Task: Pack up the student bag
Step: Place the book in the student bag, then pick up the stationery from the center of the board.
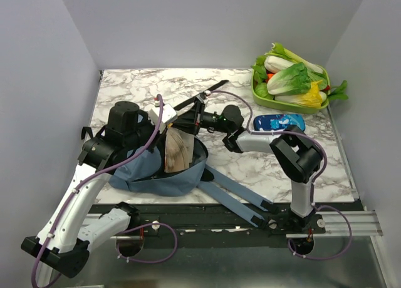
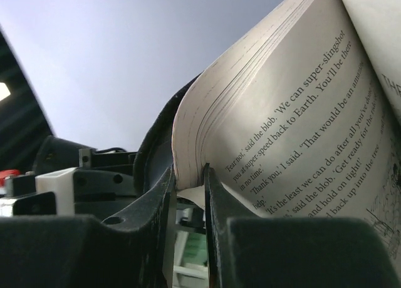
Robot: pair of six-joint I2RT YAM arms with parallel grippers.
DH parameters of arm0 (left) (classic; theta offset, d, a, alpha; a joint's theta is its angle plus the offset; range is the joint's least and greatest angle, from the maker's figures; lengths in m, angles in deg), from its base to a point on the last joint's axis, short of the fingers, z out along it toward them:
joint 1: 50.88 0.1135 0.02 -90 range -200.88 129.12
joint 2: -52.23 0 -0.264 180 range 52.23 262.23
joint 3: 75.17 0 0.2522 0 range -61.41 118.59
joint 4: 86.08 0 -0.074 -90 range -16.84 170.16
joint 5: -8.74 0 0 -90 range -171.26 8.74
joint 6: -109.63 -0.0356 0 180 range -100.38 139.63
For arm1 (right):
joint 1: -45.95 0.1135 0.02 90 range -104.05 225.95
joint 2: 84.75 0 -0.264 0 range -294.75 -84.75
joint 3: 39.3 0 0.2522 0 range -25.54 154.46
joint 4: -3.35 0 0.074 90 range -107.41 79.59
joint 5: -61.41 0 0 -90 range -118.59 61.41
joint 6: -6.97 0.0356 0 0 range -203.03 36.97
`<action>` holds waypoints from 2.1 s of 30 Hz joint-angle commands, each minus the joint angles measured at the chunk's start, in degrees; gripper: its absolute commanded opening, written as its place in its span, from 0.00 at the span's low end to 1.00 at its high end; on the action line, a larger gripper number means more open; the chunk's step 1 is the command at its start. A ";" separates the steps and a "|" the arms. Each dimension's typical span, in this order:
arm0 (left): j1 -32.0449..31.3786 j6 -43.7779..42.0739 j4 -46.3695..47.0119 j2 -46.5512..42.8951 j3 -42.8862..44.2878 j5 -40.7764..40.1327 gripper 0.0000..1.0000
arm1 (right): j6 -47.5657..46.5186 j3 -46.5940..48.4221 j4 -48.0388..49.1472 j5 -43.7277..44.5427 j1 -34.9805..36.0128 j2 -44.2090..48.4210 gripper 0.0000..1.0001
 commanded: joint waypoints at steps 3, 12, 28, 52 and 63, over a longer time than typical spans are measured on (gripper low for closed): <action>-0.63 0.71 2.39 -1.42 1.89 3.57 0.00 | -26.66 4.01 -41.61 1.65 1.82 11.05 0.01; -0.63 0.53 3.27 -0.98 1.36 4.01 0.00 | -44.59 -1.64 -79.95 12.47 0.16 16.43 0.52; -0.63 0.18 3.01 -0.10 3.03 4.98 0.00 | -63.59 4.44 -99.84 42.34 -10.61 26.96 0.90; -0.72 -0.17 2.83 0.07 1.19 4.89 0.00 | -32.84 -35.45 -60.31 50.52 -37.47 35.93 1.00; -0.72 -0.43 2.83 -0.10 0.04 4.28 0.00 | -22.02 -34.34 -47.10 50.26 -37.55 24.86 1.00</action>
